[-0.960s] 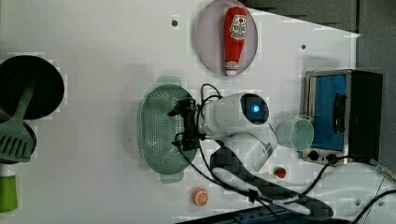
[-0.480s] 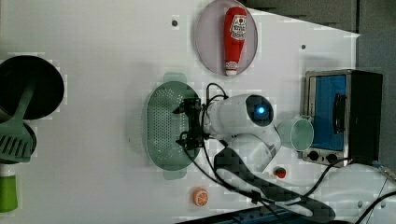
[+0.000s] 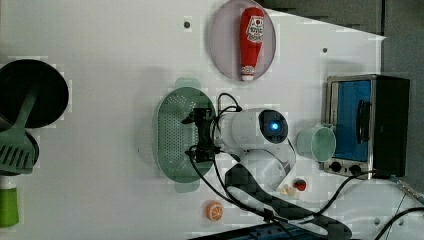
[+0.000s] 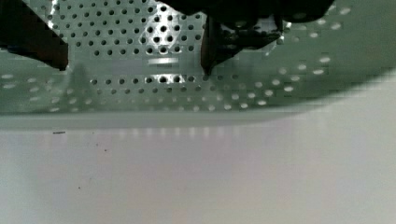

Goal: Drag strainer left to right.

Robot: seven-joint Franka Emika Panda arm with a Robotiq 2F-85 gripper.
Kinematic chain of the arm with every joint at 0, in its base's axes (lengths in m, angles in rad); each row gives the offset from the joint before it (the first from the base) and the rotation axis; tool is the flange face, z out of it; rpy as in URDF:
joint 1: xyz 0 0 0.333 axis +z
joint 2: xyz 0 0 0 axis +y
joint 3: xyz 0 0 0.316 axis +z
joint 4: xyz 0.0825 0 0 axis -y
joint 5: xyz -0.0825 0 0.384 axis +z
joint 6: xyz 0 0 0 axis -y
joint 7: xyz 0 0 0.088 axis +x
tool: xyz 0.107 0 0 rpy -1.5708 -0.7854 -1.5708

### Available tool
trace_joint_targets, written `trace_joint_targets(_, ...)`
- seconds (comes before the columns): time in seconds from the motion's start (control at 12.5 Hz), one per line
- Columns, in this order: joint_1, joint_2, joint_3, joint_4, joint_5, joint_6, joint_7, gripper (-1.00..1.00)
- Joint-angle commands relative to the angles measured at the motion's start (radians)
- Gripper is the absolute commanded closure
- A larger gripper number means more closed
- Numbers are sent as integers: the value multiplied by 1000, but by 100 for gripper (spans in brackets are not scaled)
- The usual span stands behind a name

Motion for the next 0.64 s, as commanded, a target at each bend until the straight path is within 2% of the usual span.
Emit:
trace_joint_targets(0.08,-15,-43,-45,-11,13,2,19,-100)
trace_joint_targets(0.64,-49,-126,-110,-109,13,3,-73,-100)
